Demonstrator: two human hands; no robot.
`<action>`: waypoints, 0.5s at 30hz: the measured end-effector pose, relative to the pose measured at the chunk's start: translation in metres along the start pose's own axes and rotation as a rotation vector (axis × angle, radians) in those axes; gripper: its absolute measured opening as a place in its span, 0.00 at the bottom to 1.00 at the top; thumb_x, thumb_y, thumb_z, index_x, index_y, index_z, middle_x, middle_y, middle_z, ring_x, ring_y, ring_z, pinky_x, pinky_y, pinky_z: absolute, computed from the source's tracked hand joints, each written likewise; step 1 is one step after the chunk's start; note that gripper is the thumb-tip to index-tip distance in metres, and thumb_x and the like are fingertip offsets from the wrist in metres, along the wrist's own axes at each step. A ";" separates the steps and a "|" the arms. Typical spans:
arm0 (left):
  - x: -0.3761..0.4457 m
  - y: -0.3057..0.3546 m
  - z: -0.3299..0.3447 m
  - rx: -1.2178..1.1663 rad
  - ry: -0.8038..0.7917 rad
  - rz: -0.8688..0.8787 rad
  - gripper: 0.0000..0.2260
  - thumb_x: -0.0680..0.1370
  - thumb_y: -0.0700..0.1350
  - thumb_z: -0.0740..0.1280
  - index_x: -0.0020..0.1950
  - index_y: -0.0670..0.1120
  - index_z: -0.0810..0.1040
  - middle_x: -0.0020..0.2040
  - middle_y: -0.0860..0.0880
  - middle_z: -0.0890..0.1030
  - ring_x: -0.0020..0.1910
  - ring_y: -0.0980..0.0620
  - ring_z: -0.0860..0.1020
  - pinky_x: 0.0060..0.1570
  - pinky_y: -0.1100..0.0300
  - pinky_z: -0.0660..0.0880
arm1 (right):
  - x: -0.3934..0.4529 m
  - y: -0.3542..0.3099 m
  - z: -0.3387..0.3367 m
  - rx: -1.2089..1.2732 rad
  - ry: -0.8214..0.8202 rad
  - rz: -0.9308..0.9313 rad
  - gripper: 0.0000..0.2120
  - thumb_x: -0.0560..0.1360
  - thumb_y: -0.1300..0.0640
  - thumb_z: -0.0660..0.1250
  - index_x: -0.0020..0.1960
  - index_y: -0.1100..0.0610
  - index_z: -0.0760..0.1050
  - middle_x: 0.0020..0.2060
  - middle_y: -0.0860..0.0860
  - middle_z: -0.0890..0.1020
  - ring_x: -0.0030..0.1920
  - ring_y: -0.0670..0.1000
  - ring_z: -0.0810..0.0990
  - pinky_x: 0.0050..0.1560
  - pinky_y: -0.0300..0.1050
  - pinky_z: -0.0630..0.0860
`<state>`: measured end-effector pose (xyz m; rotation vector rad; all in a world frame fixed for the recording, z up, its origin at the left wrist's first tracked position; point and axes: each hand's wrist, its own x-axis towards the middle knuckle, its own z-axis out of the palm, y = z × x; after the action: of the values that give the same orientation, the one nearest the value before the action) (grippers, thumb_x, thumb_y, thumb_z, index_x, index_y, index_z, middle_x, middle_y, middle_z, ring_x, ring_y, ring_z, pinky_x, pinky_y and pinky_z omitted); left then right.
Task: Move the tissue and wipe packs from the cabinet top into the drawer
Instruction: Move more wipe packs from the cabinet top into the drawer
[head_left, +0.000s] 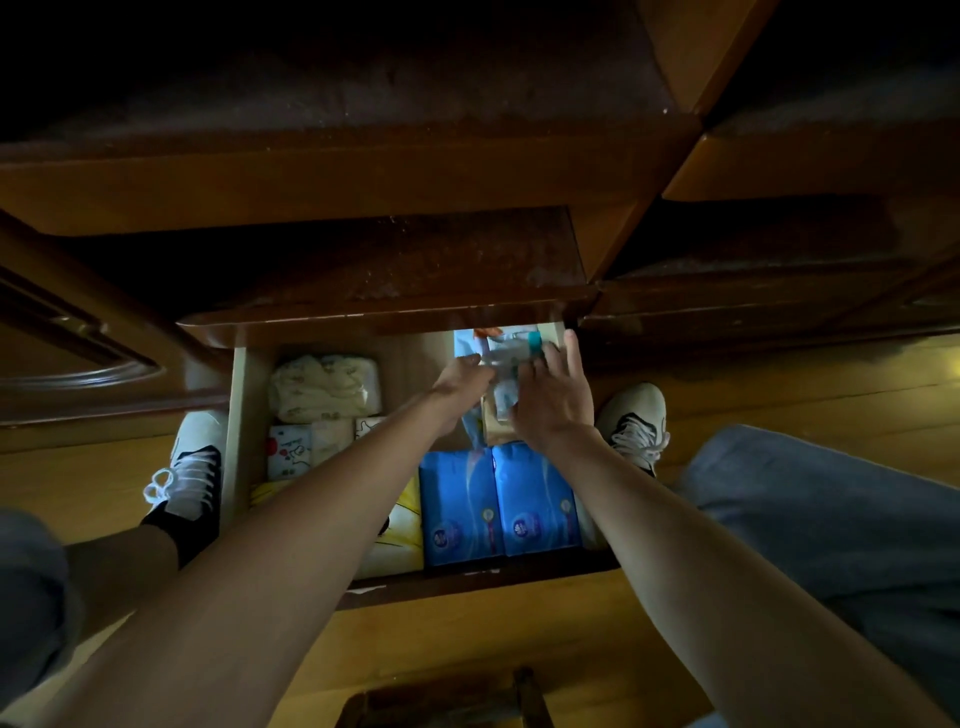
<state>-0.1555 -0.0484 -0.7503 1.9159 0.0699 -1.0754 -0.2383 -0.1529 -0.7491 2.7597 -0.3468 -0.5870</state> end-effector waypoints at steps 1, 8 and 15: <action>-0.006 0.003 0.000 0.036 -0.003 0.001 0.13 0.81 0.41 0.62 0.65 0.41 0.75 0.45 0.49 0.76 0.42 0.53 0.73 0.46 0.56 0.74 | -0.003 0.001 -0.002 -0.022 0.003 0.001 0.35 0.81 0.37 0.54 0.80 0.57 0.60 0.76 0.55 0.68 0.81 0.58 0.53 0.76 0.64 0.30; -0.080 0.020 -0.054 0.348 0.042 0.166 0.17 0.80 0.41 0.61 0.69 0.46 0.76 0.62 0.45 0.80 0.53 0.48 0.80 0.45 0.58 0.76 | -0.050 0.018 -0.049 0.067 -0.023 0.008 0.27 0.80 0.45 0.59 0.75 0.56 0.67 0.76 0.58 0.66 0.78 0.60 0.57 0.77 0.59 0.55; -0.227 0.071 -0.142 0.873 0.333 0.607 0.14 0.82 0.49 0.60 0.66 0.57 0.77 0.59 0.53 0.82 0.50 0.53 0.81 0.45 0.59 0.77 | -0.115 0.051 -0.181 0.439 0.290 -0.063 0.13 0.81 0.43 0.61 0.60 0.45 0.79 0.50 0.46 0.86 0.49 0.51 0.85 0.45 0.46 0.79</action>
<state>-0.1721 0.0936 -0.5128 2.6045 -0.8686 -0.3602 -0.2720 -0.1233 -0.5336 3.2265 -0.3560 -0.1236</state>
